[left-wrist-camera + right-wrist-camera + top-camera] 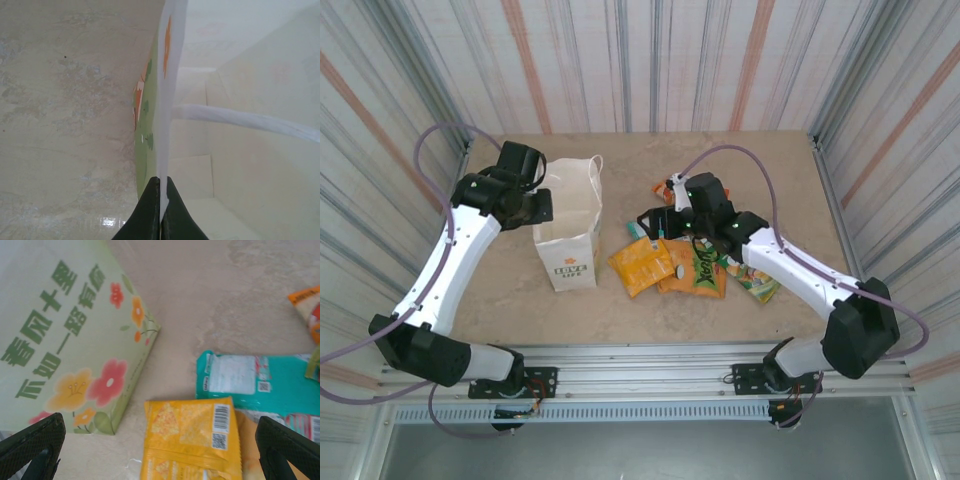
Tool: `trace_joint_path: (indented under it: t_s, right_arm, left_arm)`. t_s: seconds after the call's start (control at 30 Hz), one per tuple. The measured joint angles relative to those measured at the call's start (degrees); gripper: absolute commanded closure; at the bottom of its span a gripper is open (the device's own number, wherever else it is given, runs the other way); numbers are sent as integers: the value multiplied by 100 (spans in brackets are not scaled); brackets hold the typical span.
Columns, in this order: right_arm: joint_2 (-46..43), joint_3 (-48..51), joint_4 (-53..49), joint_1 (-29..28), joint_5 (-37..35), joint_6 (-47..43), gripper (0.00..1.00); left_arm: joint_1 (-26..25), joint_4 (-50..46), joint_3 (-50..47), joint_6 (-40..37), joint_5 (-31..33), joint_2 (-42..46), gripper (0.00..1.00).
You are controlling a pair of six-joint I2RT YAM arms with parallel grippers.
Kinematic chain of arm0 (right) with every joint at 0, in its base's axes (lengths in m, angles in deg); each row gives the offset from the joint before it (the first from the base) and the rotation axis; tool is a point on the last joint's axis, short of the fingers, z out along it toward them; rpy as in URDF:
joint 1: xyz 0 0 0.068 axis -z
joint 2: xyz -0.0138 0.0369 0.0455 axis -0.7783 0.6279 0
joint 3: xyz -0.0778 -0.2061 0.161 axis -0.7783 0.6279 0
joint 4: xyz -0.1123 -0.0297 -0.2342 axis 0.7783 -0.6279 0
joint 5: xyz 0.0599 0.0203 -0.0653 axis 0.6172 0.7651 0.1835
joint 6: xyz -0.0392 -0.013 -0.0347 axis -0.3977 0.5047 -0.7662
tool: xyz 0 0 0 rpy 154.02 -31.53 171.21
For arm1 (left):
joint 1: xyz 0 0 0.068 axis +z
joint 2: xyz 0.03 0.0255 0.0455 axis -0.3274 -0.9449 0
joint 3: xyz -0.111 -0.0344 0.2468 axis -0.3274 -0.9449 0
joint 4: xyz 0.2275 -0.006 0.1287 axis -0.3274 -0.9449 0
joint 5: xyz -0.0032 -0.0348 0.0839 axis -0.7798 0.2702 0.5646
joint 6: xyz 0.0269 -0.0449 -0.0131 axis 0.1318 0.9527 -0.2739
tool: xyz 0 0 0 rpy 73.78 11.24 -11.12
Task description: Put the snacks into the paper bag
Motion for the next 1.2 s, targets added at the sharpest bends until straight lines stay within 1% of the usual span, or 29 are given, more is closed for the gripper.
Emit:
trace_joint_path:
  t_s: [0.27,0.53,0.77,0.83,1.0,1.1,1.2]
  right_arm:
    - [-686,376,-647,313,-15,463,1]
    - [-1110,1257,-981,592,354,1191,1]
    - [-1495,1902,-986,688,675,1665,0]
    - [-1596,2124,-981,765,780,1797,4]
    - [-1735,2667,-918,975,1128,2063,5]
    - [-1716,2931,-664,1156,1329,2177,12]
    - [-1471,3045,-291,1355,1543,2302,15]
  left_arm:
    - [0,162,2,-195,-289,-37,100]
    - [0,205,2,-319,-498,-87,100]
    - [0,208,2,-361,-629,-87,100]
    - [0,210,2,-361,-632,-87,100]
    - [0,234,2,-361,-640,-87,100]
    - [0,289,2,-361,-686,-87,100]
    - [0,302,2,-361,-741,-87,100]
